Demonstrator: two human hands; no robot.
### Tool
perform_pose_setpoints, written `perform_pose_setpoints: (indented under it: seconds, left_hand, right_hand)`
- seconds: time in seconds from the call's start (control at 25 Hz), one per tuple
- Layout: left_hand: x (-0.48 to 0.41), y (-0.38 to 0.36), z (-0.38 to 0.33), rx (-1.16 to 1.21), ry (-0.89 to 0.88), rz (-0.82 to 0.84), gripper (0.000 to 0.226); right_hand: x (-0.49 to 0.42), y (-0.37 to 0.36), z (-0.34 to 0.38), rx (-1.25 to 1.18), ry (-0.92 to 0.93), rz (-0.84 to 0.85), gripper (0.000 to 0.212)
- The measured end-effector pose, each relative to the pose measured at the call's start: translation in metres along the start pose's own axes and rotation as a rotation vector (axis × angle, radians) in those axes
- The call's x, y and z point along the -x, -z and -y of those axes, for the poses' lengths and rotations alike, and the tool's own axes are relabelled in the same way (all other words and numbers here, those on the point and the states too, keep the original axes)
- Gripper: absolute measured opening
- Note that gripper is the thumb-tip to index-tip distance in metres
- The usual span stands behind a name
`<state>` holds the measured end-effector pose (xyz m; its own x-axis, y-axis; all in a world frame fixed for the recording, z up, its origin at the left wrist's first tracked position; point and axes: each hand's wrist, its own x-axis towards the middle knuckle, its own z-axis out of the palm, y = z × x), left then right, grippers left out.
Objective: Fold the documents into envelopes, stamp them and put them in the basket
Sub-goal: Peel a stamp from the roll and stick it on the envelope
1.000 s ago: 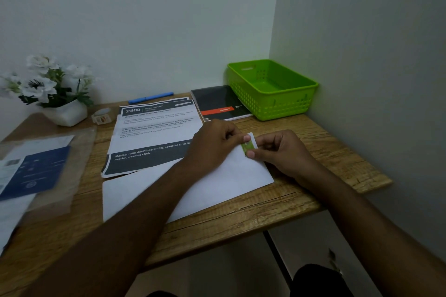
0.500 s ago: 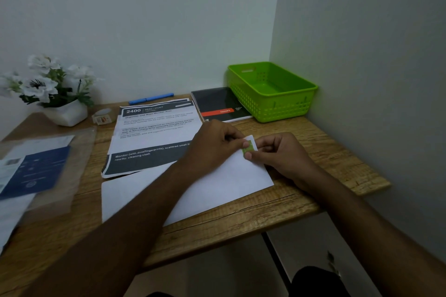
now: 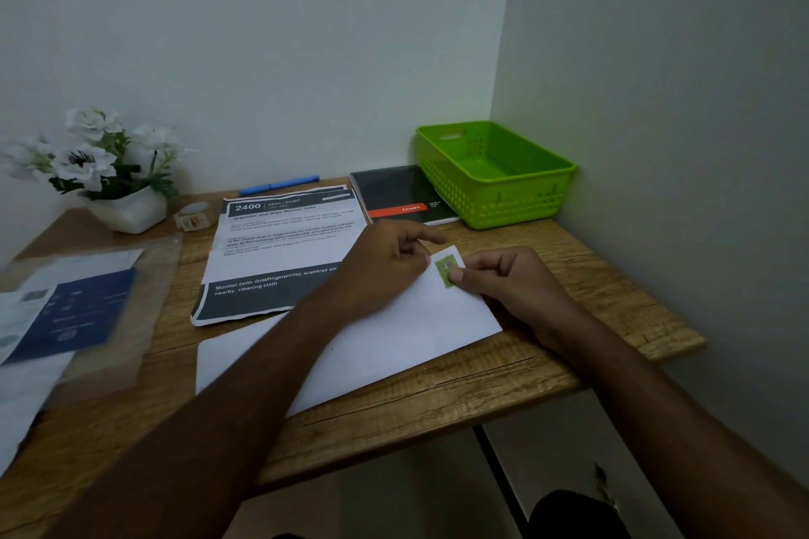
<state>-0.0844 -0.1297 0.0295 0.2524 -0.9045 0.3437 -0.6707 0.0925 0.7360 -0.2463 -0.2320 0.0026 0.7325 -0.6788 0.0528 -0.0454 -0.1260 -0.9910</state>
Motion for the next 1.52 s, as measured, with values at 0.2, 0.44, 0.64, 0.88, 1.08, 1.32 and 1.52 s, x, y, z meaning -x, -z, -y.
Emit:
perform_pose_setpoints:
  seconds: [0.2,0.44,0.64,0.88,1.08,1.32,1.52]
  left_hand:
    - [0.011,0.009,-0.016,-0.197,-0.146,-0.377,0.023]
    - [0.035,-0.004,-0.033,-0.379,-0.385,-0.571,0.008]
    - [0.043,-0.031,-0.037,-0.100,-0.086,-0.489,0.029]
    - [0.008,-0.051,-0.065,0.151,-0.020,-0.436,0.072]
    - [-0.028,-0.063,-0.075,0.147,0.077,-0.282,0.096]
    - [-0.064,-0.072,-0.069,0.091,0.056,-0.216,0.060]
    - [-0.090,-0.078,-0.063,-0.034,0.036,-0.330,0.031]
  right_hand:
    - [-0.001,0.006,0.002,-0.126,0.035,-0.090,0.013]
    - [0.000,0.024,0.014,-0.364,0.032,-0.372,0.007]
    - [0.003,0.023,0.027,-0.548,0.095,-0.474,0.006]
    - [0.006,0.027,0.035,-0.816,0.111,-0.527,0.007]
    - [0.004,0.043,0.038,-0.970,0.123,-0.518,0.013]
    - [-0.010,0.062,0.037,-0.976,0.126,-0.540,0.012]
    - [-0.033,0.073,0.042,-0.909,0.102,-0.552,0.017]
